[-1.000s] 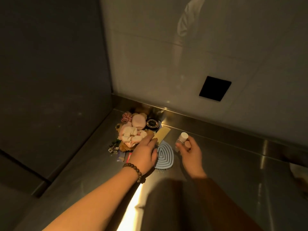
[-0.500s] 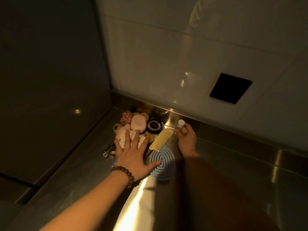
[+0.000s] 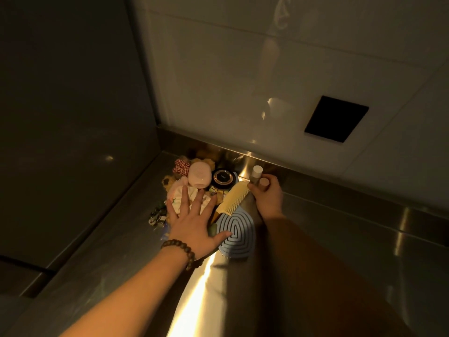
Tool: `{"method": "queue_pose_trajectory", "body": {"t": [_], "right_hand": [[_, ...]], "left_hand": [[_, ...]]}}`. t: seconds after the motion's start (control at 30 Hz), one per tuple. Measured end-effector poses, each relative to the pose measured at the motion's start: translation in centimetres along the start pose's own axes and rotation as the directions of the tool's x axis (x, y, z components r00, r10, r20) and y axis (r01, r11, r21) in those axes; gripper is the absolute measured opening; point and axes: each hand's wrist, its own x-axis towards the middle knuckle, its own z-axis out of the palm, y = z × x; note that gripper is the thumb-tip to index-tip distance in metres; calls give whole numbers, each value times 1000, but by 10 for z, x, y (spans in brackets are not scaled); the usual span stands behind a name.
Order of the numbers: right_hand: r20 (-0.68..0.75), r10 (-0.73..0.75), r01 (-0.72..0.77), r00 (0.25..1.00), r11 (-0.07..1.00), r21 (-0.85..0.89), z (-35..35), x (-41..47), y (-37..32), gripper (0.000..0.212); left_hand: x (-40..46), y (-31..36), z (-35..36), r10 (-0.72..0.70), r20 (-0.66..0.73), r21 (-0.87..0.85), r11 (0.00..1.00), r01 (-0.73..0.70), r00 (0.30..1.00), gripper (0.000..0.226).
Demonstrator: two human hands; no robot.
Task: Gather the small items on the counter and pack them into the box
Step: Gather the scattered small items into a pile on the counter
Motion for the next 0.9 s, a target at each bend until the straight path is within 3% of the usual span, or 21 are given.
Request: {"method": "queue_pose_trajectory", "body": {"t": [0.2, 0.33, 0.43, 0.53, 0.63, 0.9], "right_hand": [[18, -29, 29, 999, 999, -44, -22, -28, -13, 64], [-12, -120, 117, 993, 981, -158, -45, -73, -22, 63], [-23, -181, 172, 983, 963, -209, -66, -115, -21, 64], [-33, -239, 210, 970, 905, -370, -90, -153, -10, 59], [-71, -239, 167, 968, 831, -531, -116, -188, 12, 58], [-320, -123, -106, 939, 783, -612, -225, -279, 62, 58]], "left_hand": [[-2, -2, -11, 12, 47, -81, 997, -8, 999, 98], [-18, 8, -25, 41, -11, -166, 985, -42, 999, 92], [-32, 26, -35, 128, -78, -185, 973, -141, 989, 88], [-47, 57, -38, 208, -128, -192, 954, -230, 970, 87], [-64, 95, -31, 292, -135, -225, 922, -316, 947, 89], [-116, 208, 0, 522, -61, -274, 811, -517, 851, 91]]}}
